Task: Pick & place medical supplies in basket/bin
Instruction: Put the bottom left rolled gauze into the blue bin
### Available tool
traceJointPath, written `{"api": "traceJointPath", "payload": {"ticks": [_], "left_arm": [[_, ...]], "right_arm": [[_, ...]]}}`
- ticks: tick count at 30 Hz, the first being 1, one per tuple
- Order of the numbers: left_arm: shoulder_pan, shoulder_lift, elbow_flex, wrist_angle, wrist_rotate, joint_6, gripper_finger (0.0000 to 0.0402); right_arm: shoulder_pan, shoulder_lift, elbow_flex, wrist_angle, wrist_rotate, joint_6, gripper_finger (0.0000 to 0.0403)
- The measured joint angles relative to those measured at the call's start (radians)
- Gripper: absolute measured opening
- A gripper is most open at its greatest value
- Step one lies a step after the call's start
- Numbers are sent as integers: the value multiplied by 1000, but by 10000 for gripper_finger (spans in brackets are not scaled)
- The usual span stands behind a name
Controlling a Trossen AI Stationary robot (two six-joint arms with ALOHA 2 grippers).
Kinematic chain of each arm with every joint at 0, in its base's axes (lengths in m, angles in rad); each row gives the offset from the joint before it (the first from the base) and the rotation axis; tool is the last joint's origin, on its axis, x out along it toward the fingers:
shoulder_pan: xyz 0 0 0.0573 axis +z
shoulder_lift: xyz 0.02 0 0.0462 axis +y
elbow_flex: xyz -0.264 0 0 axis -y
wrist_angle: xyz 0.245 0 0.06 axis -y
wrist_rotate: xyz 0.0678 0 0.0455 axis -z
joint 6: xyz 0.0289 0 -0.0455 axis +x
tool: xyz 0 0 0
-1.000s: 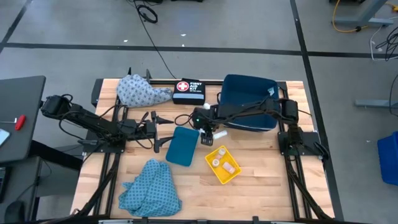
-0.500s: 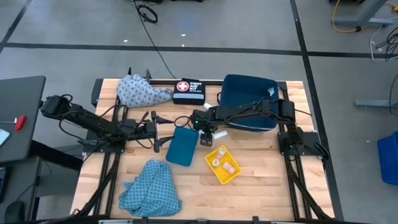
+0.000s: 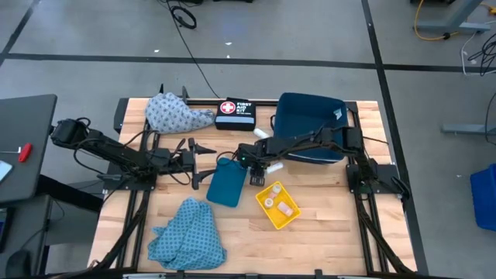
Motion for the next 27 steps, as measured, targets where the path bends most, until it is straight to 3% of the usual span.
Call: {"api": "traceJointPath", "payload": {"ticks": [4, 5, 14, 21, 27], "left_arm": [[0, 0, 0, 0, 0, 5, 330], [0, 0, 0, 0, 0, 4, 330], [0, 0, 0, 0, 0, 3, 330], [0, 0, 0, -1, 0, 3, 330], [0, 0, 0, -2, 0, 2, 330]], "right_arm": [[4, -2, 1, -11, 2, 13, 39], [5, -2, 1, -12, 7, 11, 32], [4, -23, -2, -44, 100, 16, 32], [4, -112, -2, -52, 208, 14, 32], [22, -211, -2, -9, 216, -32, 32]]}}
